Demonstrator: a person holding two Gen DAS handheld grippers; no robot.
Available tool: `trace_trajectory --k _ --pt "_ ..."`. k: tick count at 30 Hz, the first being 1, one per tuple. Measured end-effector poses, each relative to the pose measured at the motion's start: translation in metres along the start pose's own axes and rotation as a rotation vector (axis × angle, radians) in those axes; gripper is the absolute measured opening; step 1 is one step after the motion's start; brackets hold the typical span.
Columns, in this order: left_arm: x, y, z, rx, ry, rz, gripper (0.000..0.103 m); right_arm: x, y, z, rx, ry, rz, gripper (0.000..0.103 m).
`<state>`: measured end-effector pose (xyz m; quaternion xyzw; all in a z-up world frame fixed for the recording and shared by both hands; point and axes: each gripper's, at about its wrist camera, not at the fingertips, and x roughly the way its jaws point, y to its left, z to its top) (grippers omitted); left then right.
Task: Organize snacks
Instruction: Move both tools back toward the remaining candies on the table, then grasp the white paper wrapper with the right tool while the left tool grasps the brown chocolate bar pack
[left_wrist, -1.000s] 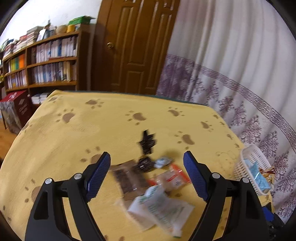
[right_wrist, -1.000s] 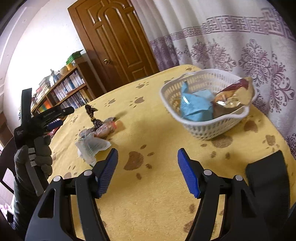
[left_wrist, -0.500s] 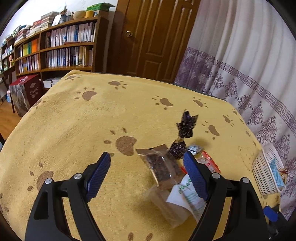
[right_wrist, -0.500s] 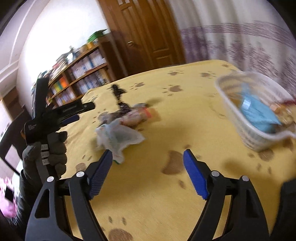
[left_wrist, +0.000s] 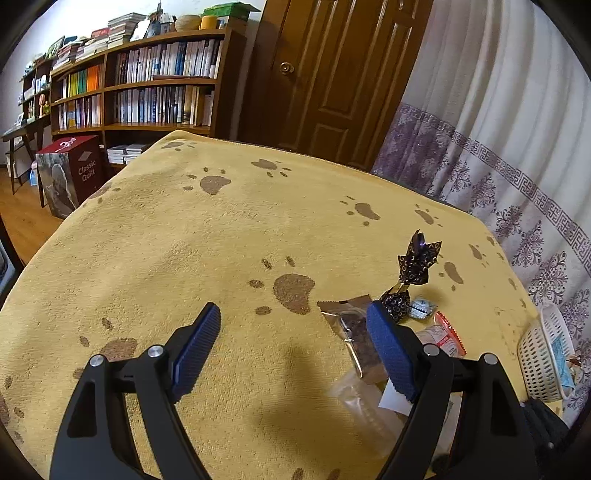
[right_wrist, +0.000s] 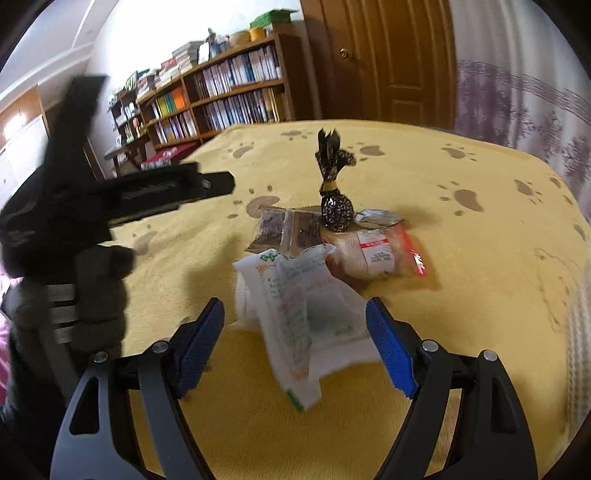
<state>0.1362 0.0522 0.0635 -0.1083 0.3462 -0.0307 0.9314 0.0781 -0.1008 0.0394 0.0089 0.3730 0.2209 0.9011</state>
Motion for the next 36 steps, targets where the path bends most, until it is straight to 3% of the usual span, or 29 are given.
trace_trajectory --k 8,10,14,18,26,32,36 --pt "0.003 0.006 -0.001 -0.021 0.014 -0.006 0.08 0.032 -0.017 0.01 0.043 0.048 0.016 0.08" --pt "0.004 0.007 -0.001 -0.023 0.017 -0.006 0.081 0.034 -0.019 0.011 0.053 0.058 0.022 0.076" --pt "0.006 0.006 -0.003 -0.019 0.023 -0.004 0.081 0.033 -0.021 0.009 0.056 0.065 0.017 0.055" --pt "0.009 0.004 -0.004 -0.012 0.028 0.0 0.081 0.028 -0.017 0.004 0.033 0.062 -0.001 0.047" --pt "0.015 -0.002 -0.009 0.014 0.045 0.0 0.081 0.003 -0.023 -0.018 0.078 0.04 -0.071 0.045" --pt "0.021 -0.019 -0.015 0.078 0.061 -0.006 0.081 -0.019 -0.038 -0.035 0.151 0.018 -0.151 0.045" --pt "0.025 -0.032 -0.017 0.117 0.072 -0.011 0.081 -0.027 -0.044 -0.043 0.176 0.005 -0.159 0.045"
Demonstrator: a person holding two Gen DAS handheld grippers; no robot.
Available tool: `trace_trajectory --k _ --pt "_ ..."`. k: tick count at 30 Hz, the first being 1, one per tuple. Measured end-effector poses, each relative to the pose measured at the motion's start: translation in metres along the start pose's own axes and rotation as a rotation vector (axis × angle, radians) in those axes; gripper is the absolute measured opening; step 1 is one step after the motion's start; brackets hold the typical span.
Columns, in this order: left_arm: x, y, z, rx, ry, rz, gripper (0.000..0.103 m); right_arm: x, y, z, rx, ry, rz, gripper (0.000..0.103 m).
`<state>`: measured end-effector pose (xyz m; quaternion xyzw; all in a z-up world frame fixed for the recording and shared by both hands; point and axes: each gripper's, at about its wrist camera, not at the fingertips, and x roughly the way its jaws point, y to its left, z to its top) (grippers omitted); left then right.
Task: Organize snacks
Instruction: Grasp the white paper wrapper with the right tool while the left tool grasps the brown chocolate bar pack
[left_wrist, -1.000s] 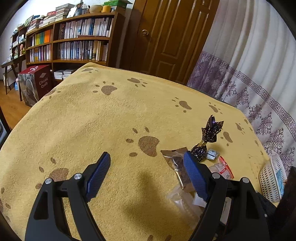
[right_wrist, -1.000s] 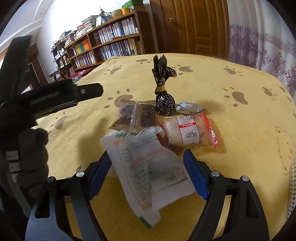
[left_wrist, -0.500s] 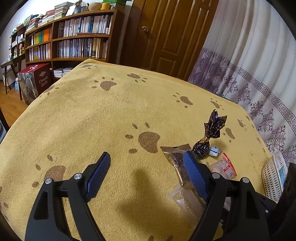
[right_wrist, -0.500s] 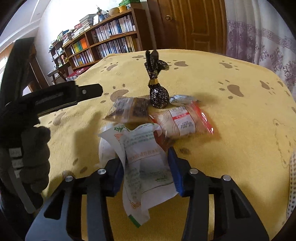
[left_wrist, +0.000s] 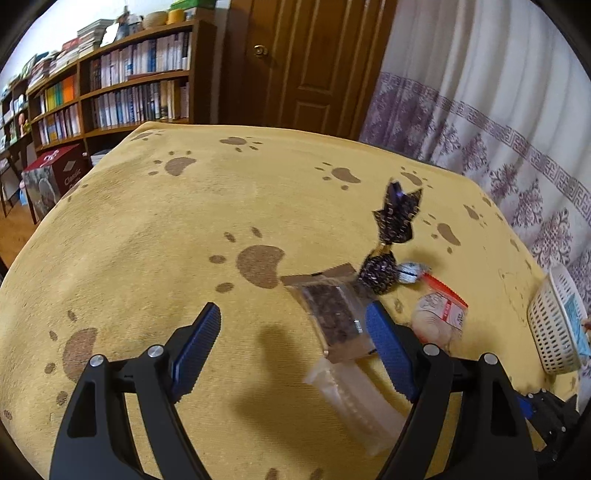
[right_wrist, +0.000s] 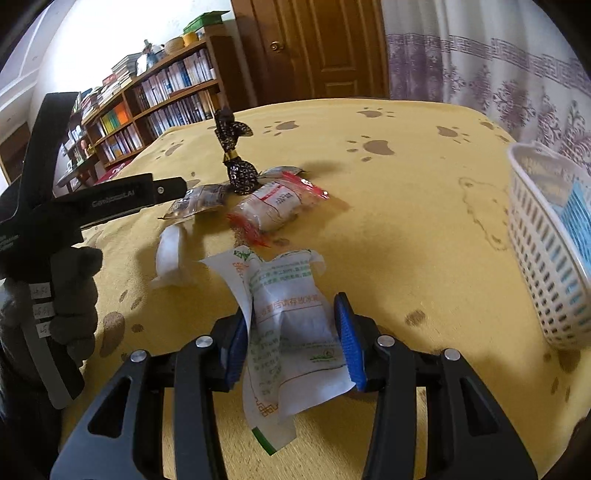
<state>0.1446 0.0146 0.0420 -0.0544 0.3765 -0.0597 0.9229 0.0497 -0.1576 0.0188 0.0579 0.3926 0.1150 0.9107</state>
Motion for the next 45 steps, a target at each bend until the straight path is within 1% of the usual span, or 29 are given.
trace_trajectory --k 6,9,15,21,23,25,27,28,31,34,39,45 --pt "0.007 -0.016 0.005 0.038 0.024 -0.008 0.081 0.0 -0.003 -0.001 0.014 -0.007 0.009 0.045" --pt "0.015 -0.025 0.009 0.068 0.032 0.007 0.081 0.0 -0.005 -0.001 0.02 -0.009 0.015 0.045" --pt "0.038 -0.039 0.018 0.1 0.076 0.05 0.081 -0.002 -0.007 -0.002 0.036 -0.012 0.03 0.045" --pt "0.057 -0.041 0.019 0.094 0.128 0.059 0.08 -0.001 -0.007 -0.002 0.039 -0.011 0.033 0.046" --pt "0.061 -0.039 0.017 0.092 0.137 0.066 0.078 -0.001 -0.007 -0.002 0.04 -0.011 0.034 0.046" --pt "0.061 -0.039 0.016 0.107 0.124 0.073 0.072 -0.001 -0.007 -0.002 0.04 -0.012 0.033 0.046" --pt "0.059 -0.035 0.016 0.103 0.117 0.074 0.063 -0.001 -0.007 -0.002 0.039 -0.012 0.032 0.046" --pt "0.058 -0.033 0.016 0.101 0.114 0.074 0.06 -0.001 -0.007 -0.002 0.038 -0.011 0.031 0.046" --pt "0.054 -0.025 0.015 0.082 0.11 0.048 0.057 -0.001 -0.007 -0.002 0.037 -0.011 0.029 0.046" --pt "0.049 -0.019 0.014 0.066 0.105 0.039 0.056 -0.001 -0.007 -0.002 0.037 -0.011 0.028 0.046" --pt "0.038 -0.011 0.015 0.039 0.083 0.053 0.055 -0.001 -0.008 -0.002 0.036 -0.01 0.028 0.046" --pt "0.016 -0.001 0.02 -0.003 0.03 0.035 0.055 -0.001 -0.007 -0.002 0.032 -0.007 0.019 0.046"
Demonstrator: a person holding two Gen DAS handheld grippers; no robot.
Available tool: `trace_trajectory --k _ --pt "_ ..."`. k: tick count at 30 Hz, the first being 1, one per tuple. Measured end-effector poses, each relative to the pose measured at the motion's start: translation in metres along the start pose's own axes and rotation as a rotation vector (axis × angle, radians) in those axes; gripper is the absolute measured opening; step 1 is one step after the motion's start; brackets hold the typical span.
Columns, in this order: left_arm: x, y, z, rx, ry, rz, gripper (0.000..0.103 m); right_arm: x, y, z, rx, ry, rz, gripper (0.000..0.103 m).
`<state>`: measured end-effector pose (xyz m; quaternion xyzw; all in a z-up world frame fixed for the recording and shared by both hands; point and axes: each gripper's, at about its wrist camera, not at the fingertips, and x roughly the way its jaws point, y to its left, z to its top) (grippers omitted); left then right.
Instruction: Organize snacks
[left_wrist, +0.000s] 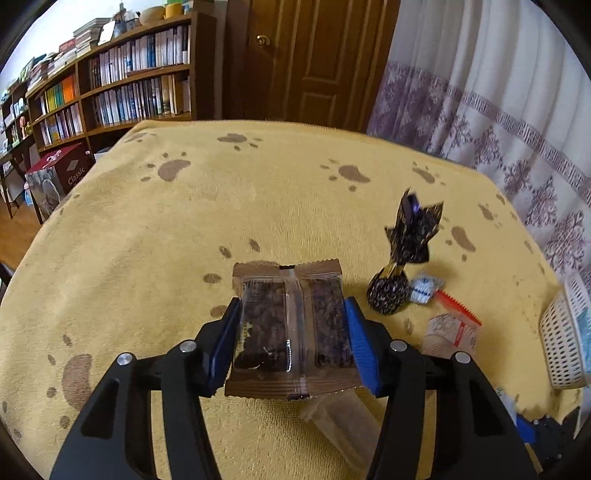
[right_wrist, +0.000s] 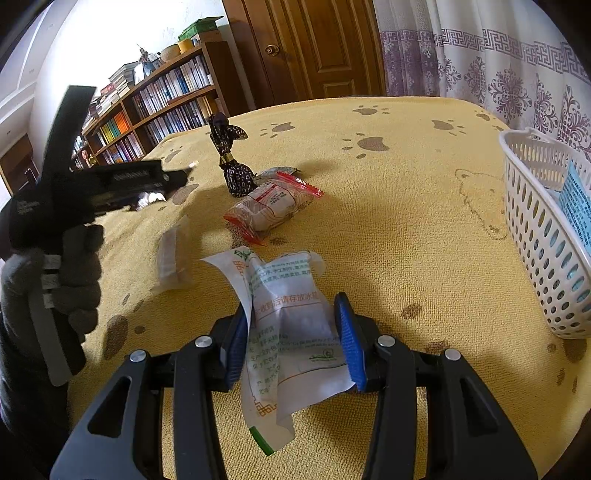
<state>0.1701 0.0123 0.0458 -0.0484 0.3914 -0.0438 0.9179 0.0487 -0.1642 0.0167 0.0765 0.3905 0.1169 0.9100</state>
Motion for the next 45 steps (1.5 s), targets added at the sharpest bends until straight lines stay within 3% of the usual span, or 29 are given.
trace_trajectory --k 10,22,25,28,32,34,36,37,40,42,45 --pt "-0.027 -0.009 0.005 0.011 -0.068 -0.039 0.056 0.003 0.005 0.0 -0.025 0.012 -0.039 0.045" --pt "-0.036 -0.014 0.003 0.022 -0.1 -0.063 0.056 -0.02 0.0 0.003 0.027 -0.035 -0.029 0.037" --pt "-0.037 -0.016 0.003 0.028 -0.106 -0.067 0.056 -0.032 -0.003 0.007 0.041 -0.064 -0.027 0.034" --pt "-0.039 -0.019 0.002 0.034 -0.112 -0.072 0.056 -0.047 -0.009 0.013 0.062 -0.105 -0.03 0.02" --pt "-0.042 -0.023 0.001 0.045 -0.116 -0.077 0.056 -0.063 -0.019 0.019 0.075 -0.137 -0.025 0.02" --pt "-0.042 -0.024 0.001 0.05 -0.116 -0.078 0.056 -0.066 -0.025 0.017 0.101 -0.137 -0.013 0.022" --pt "-0.042 -0.024 0.0 0.051 -0.117 -0.079 0.056 -0.065 -0.036 0.014 0.148 -0.124 0.006 0.048" --pt "-0.042 -0.024 0.001 0.05 -0.118 -0.079 0.056 -0.064 -0.044 0.012 0.187 -0.114 0.024 0.053" --pt "-0.043 -0.023 0.001 0.046 -0.119 -0.081 0.056 -0.06 -0.051 0.006 0.217 -0.084 0.069 0.055" --pt "-0.043 -0.023 0.001 0.046 -0.119 -0.081 0.056 -0.056 -0.045 0.005 0.191 -0.061 0.1 0.069" --pt "-0.043 -0.023 0.001 0.047 -0.119 -0.082 0.056 -0.047 -0.032 0.004 0.14 -0.037 0.127 0.077"
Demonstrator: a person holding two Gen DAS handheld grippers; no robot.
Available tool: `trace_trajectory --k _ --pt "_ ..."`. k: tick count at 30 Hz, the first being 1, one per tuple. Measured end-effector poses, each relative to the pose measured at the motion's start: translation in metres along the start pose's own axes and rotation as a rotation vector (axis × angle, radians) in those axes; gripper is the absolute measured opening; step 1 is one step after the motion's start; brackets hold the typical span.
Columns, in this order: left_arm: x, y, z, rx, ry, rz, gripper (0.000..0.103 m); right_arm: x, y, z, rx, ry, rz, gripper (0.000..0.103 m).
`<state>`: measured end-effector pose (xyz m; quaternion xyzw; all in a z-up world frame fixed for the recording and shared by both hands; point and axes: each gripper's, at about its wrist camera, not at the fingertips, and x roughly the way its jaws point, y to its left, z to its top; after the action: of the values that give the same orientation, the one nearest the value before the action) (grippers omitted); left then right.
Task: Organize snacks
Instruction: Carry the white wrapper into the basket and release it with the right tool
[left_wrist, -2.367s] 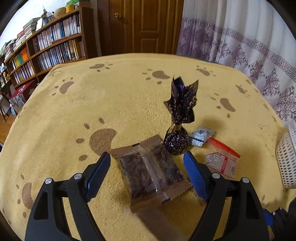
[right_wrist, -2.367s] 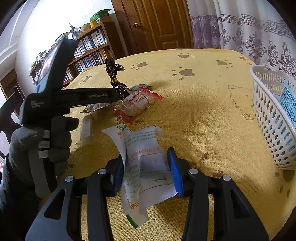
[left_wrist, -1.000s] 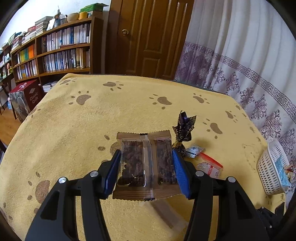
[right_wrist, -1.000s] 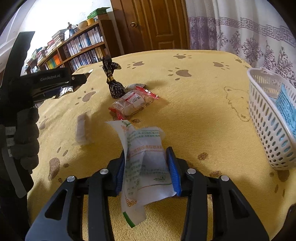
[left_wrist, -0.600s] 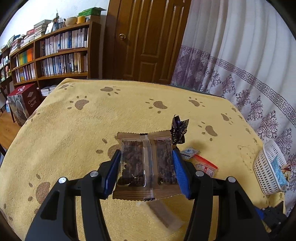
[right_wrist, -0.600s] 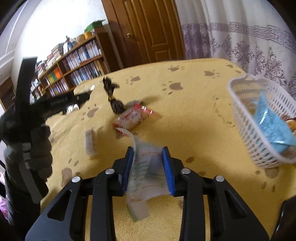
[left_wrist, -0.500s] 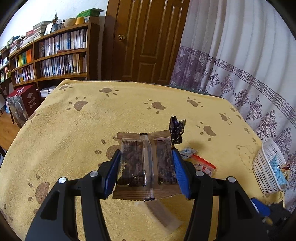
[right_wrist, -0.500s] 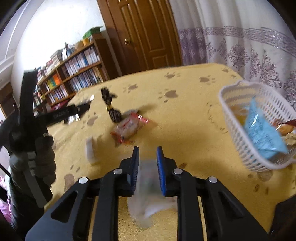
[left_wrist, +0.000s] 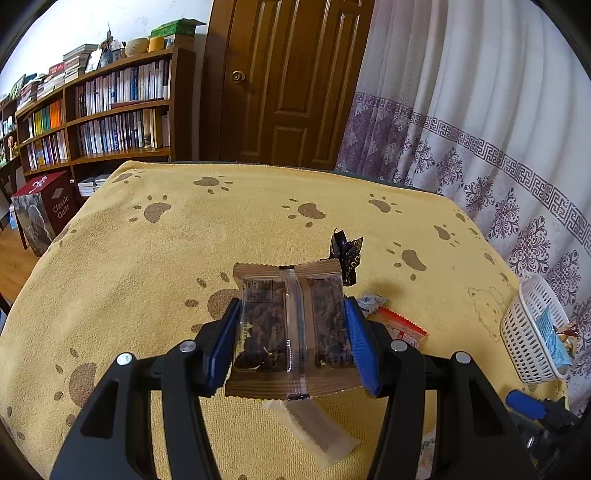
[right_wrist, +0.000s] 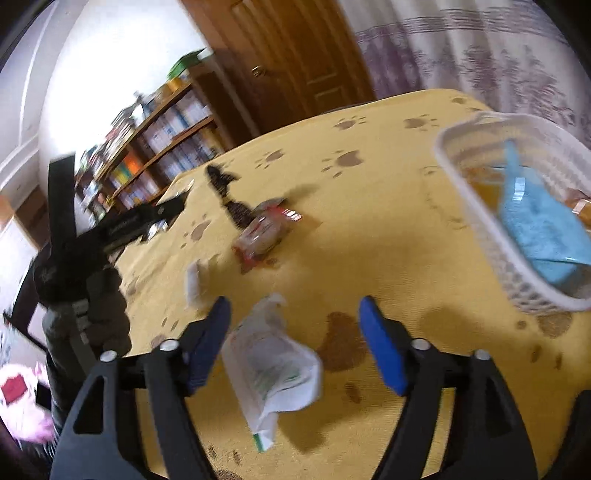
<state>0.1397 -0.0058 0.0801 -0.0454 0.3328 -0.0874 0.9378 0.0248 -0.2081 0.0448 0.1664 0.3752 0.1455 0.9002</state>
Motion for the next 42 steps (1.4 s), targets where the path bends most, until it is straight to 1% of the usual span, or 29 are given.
trace_trajectory --k 3,6,7,9,10,12,13,15,17,20,24,30,35,37,42 --pt "0.0 0.0 0.0 0.002 -0.003 -0.001 0.056 0.017 0.018 -0.007 -0.09 0.067 0.009 0.082" --pt "0.0 0.001 0.0 0.0 -0.002 -0.002 0.056 0.029 0.033 -0.016 -0.177 0.116 -0.001 0.082" --pt "0.0 0.001 0.0 -0.001 -0.002 -0.001 0.056 0.033 0.037 -0.019 -0.201 0.124 -0.015 0.082" --pt "0.0 0.001 0.0 -0.003 -0.001 -0.001 0.056 0.04 0.047 -0.025 -0.266 0.132 -0.074 0.082" --pt "0.0 0.001 0.0 -0.004 -0.001 -0.001 0.056 0.043 0.048 -0.027 -0.281 0.138 -0.084 0.081" --pt "0.0 0.001 -0.001 -0.003 -0.001 -0.001 0.056 0.047 0.051 -0.031 -0.304 0.145 -0.125 0.068" --pt "0.0 0.001 -0.001 -0.002 -0.001 -0.002 0.056 0.047 0.053 -0.032 -0.324 0.137 -0.15 0.065" --pt "0.0 0.001 -0.001 -0.003 -0.001 -0.001 0.056 0.045 0.052 -0.033 -0.327 0.132 -0.162 0.043" --pt "0.0 0.001 -0.001 -0.003 -0.001 -0.001 0.056 0.043 0.046 -0.031 -0.303 0.13 -0.163 0.039" --pt "-0.001 0.001 -0.001 -0.001 -0.001 -0.002 0.056 0.04 0.04 -0.028 -0.266 0.117 -0.164 0.038" --pt "-0.003 0.0 0.0 0.005 -0.006 -0.004 0.056 0.027 0.035 -0.02 -0.222 0.072 -0.157 0.038" --pt "-0.004 -0.003 -0.001 0.014 -0.007 -0.007 0.056 -0.012 0.022 0.003 -0.145 -0.05 -0.164 0.038" --pt "-0.005 -0.007 -0.001 0.022 -0.012 -0.012 0.056 -0.046 -0.003 0.024 -0.069 -0.16 -0.209 0.038" --pt "-0.006 -0.008 -0.002 0.026 -0.012 -0.016 0.056 -0.059 -0.016 0.034 -0.038 -0.202 -0.243 0.038" --pt "-0.006 -0.013 -0.003 0.037 -0.01 -0.02 0.056 -0.08 -0.052 0.059 0.037 -0.267 -0.319 0.038"
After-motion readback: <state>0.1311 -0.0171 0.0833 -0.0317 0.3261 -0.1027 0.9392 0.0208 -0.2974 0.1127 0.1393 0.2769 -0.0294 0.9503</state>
